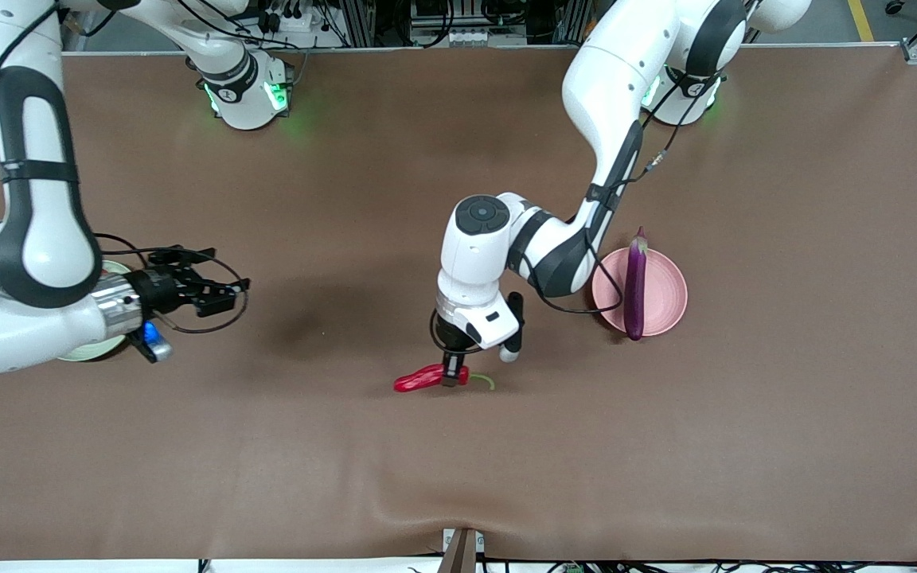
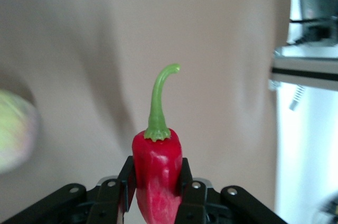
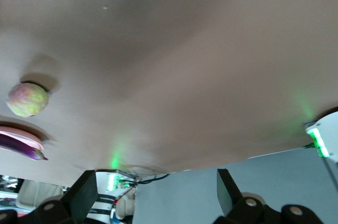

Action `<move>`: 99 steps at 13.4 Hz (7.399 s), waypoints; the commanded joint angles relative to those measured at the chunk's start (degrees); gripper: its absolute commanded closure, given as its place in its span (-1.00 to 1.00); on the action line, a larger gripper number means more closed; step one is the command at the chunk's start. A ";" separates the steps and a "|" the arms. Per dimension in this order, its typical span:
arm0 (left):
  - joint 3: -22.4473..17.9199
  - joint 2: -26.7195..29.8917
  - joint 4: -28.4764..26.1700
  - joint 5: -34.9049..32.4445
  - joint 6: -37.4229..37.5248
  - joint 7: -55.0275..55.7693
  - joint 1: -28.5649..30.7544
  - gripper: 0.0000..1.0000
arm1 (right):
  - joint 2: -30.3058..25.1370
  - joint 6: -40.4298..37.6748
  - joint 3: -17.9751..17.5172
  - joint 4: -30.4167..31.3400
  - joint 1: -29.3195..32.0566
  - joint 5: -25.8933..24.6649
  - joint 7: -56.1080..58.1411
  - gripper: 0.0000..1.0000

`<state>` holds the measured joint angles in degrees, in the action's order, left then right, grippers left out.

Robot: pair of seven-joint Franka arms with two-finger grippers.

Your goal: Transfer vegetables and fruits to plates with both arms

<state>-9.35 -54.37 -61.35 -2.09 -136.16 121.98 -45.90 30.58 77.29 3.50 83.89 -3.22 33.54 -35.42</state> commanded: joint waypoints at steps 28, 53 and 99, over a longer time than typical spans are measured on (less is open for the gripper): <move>6.62 23.44 -42.63 -5.11 21.20 -117.76 27.01 1.00 | 17.49 69.12 0.55 1.19 -39.76 6.10 -37.01 -1.00; 6.62 50.21 -41.29 -4.06 33.24 -116.44 35.34 -1.00 | 1.93 12.77 3.10 4.53 13.22 -35.73 43.47 1.00; 15.85 55.60 -27.24 1.65 54.77 -117.85 43.09 -1.00 | -33.66 -0.56 -3.85 -0.03 6.82 -32.30 45.43 -1.00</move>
<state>5.88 1.70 -90.36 -1.28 -82.90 4.69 -3.52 -3.41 76.96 0.08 86.38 2.66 2.17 9.68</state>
